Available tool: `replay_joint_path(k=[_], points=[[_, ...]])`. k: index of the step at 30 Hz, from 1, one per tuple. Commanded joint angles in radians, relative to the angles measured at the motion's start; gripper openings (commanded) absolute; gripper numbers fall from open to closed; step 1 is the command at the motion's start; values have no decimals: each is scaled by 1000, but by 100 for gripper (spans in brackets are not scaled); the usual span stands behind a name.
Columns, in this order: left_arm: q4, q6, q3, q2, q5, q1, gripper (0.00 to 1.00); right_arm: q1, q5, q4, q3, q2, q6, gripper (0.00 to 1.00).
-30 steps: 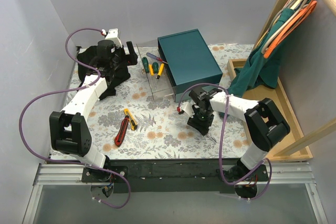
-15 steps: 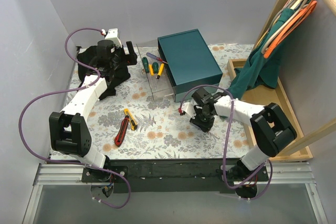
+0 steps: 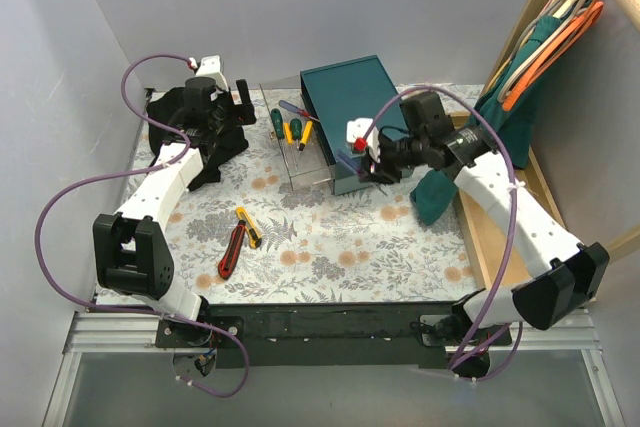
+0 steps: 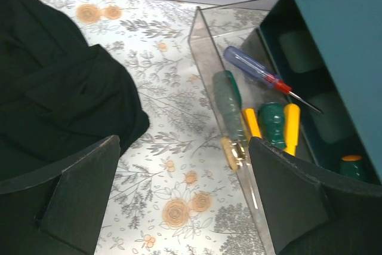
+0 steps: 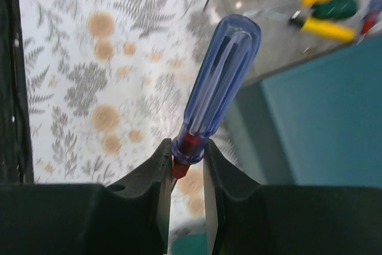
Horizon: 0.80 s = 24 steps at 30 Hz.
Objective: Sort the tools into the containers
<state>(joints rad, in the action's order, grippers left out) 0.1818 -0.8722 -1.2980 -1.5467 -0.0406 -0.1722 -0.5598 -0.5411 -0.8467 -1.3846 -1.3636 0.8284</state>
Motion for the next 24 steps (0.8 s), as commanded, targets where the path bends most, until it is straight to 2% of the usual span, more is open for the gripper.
replay_joint_path(k=[1,2,3,7,11,13,14,17,18,20,22,24], points=[[36,39,22,85,-67,14,90,5,-126,110,-236,-124,-134,1],[39,41,29,89,-56,13,90,5,-128,154,-269,-155,-197,1],[42,41,38,97,-35,13,90,5,-134,238,-299,-223,-330,1],[48,33,57,100,-7,14,89,3,-137,391,-491,-422,-648,1],[50,33,57,102,24,11,89,4,-73,374,-762,-627,-814,1],[50,36,55,103,39,7,89,3,-28,379,-777,-695,-821,1],[50,39,57,103,71,4,89,3,-13,379,-777,-709,-821,9],[50,38,77,106,97,0,89,6,61,345,-803,-746,-821,40],[50,38,85,108,100,0,89,8,79,345,-801,-733,-821,46],[47,39,110,105,116,-1,89,24,108,365,-786,-709,-813,53],[50,41,124,100,134,-1,89,53,121,373,-762,-674,-804,53],[39,47,153,92,194,-1,80,76,151,374,-742,-648,-801,52]])
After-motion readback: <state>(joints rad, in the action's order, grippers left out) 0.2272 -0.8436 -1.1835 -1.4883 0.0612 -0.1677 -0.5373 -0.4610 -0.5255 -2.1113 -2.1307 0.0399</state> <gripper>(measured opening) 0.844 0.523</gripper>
